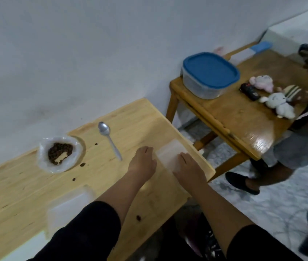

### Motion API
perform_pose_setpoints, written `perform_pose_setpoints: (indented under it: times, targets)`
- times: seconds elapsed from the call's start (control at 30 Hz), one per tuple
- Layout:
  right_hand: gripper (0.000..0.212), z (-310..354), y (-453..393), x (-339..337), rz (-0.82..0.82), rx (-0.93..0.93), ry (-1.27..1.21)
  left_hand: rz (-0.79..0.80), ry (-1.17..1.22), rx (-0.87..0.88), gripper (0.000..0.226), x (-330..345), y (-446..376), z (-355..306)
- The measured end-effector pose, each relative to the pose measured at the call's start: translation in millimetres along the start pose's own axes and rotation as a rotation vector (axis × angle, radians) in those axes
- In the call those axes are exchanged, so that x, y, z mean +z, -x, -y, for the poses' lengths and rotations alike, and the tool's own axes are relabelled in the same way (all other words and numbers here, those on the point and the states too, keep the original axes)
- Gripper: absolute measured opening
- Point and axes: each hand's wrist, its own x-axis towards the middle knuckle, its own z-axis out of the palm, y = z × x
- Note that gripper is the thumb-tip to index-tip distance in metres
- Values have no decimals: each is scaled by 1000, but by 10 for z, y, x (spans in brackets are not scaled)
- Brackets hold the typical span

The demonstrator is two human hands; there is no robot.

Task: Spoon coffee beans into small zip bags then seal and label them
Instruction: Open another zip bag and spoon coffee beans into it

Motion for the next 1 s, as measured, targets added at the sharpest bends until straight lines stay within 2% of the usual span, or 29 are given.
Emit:
perform_pose_setpoints:
  times: [0.07, 0.2, 0.3, 0.33, 0.4, 0.6, 0.8, 0.9, 1.0]
  targets:
    - [63, -53, -35, 71, 22, -24, -20, 4, 9, -40, 55, 77, -75, -28]
    - [59, -87, -63, 144, 8, 10, -117, -32, 60, -104, 37, 204, -165, -64]
    - [78, -159, -121, 298, 29, -24, -99, -73, 38, -79, 40, 279, -184, -58]
    - [76, -172, -133, 327, 35, -9, -103, -93, 39, -68, 40, 297, -183, -61]
    - [67, -167, -119, 319, 5, -11, -106, -133, 113, -63, 37, 320, -152, -90]
    - [65, -152, -77, 265, -40, -8, -186, -215, 269, -52, 36, 326, -30, -180]
    - [68, -172, -95, 251, -46, 11, -223, -277, 476, -135, 14, 201, -86, -234]
    - [65, -156, -96, 141, -149, 14, -285, -282, 563, -169, 13, 126, -78, -250]
    - [61, -69, -123, -105, -386, -40, -375, -321, 619, -184, 15, 3, -56, -247]
